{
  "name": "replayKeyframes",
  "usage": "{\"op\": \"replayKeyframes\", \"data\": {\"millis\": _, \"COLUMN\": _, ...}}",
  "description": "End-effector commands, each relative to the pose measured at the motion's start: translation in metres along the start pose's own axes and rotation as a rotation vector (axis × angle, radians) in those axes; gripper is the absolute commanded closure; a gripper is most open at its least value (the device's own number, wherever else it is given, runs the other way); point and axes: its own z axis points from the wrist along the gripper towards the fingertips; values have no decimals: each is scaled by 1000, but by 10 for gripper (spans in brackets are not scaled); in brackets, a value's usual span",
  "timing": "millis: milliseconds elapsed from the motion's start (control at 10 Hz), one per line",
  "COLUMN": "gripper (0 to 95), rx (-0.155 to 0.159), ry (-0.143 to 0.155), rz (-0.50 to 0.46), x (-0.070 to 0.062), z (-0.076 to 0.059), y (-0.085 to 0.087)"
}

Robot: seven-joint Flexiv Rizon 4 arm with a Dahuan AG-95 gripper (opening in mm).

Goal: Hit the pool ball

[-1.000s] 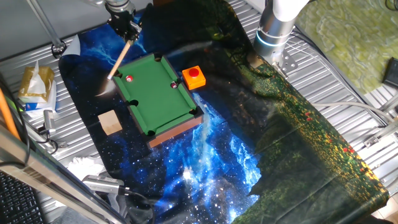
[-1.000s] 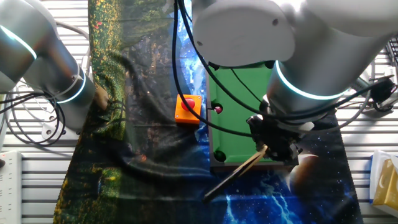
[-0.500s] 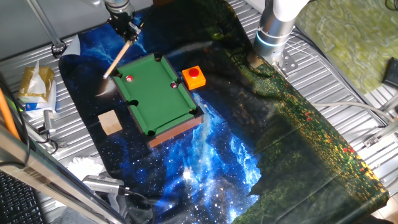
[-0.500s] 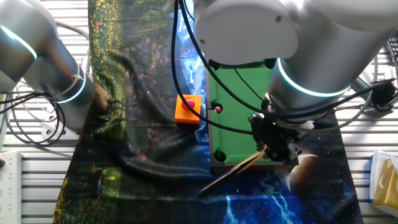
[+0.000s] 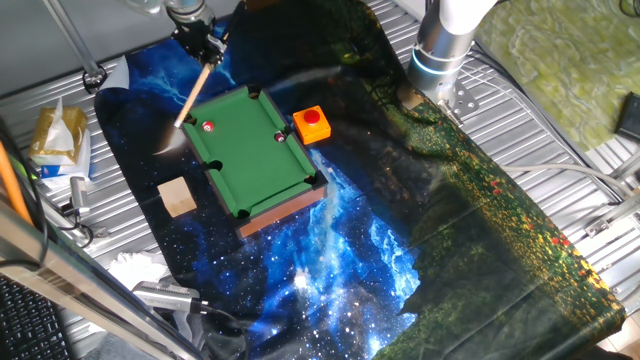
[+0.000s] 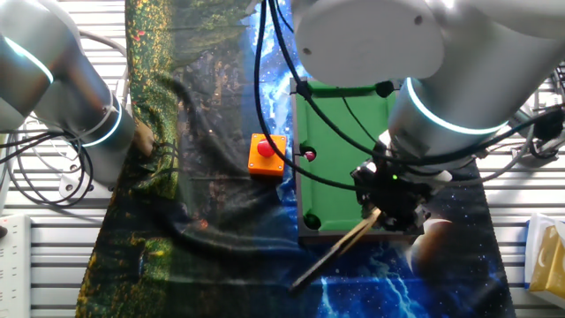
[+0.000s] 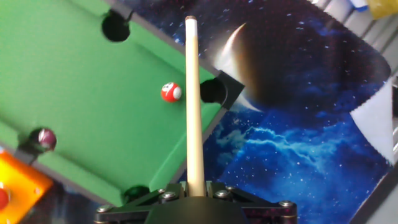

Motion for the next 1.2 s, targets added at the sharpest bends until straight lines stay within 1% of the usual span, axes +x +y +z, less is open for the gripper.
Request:
{"op": "replayKeyframes", "data": {"millis": 100, "gripper": 950, "rx": 8, "ry": -6, "rz": -119, "x": 23, "z": 0, "y": -11}}
{"op": "replayKeyframes", "data": {"millis": 300, "gripper": 950, "rx": 6, "ry": -16, "rz": -187, "x": 45, "z": 5, "y": -25}}
{"op": "replayKeyframes", "data": {"millis": 500, "gripper": 950, "rx": 10, "ry": -36, "rz": -229, "x": 70, "z": 14, "y": -37}}
{"op": "replayKeyframes", "data": {"millis": 600, "gripper": 950, "rx": 15, "ry": -41, "rz": -239, "x": 76, "z": 19, "y": -40}}
{"op": "replayKeyframes", "data": {"millis": 700, "gripper": 950, "rx": 26, "ry": -49, "rz": -248, "x": 81, "z": 26, "y": -42}}
{"op": "replayKeyframes", "data": {"millis": 800, "gripper": 950, "rx": 30, "ry": -54, "rz": -250, "x": 83, "z": 30, "y": -43}}
{"op": "replayKeyframes", "data": {"millis": 900, "gripper": 950, "rx": 33, "ry": -58, "rz": -250, "x": 85, "z": 36, "y": -44}}
{"op": "replayKeyframes", "data": {"millis": 1000, "gripper": 950, "rx": 37, "ry": -59, "rz": -248, "x": 84, "z": 42, "y": -44}}
{"op": "replayKeyframes", "data": {"millis": 1200, "gripper": 950, "rx": 36, "ry": -62, "rz": -241, "x": 82, "z": 51, "y": -43}}
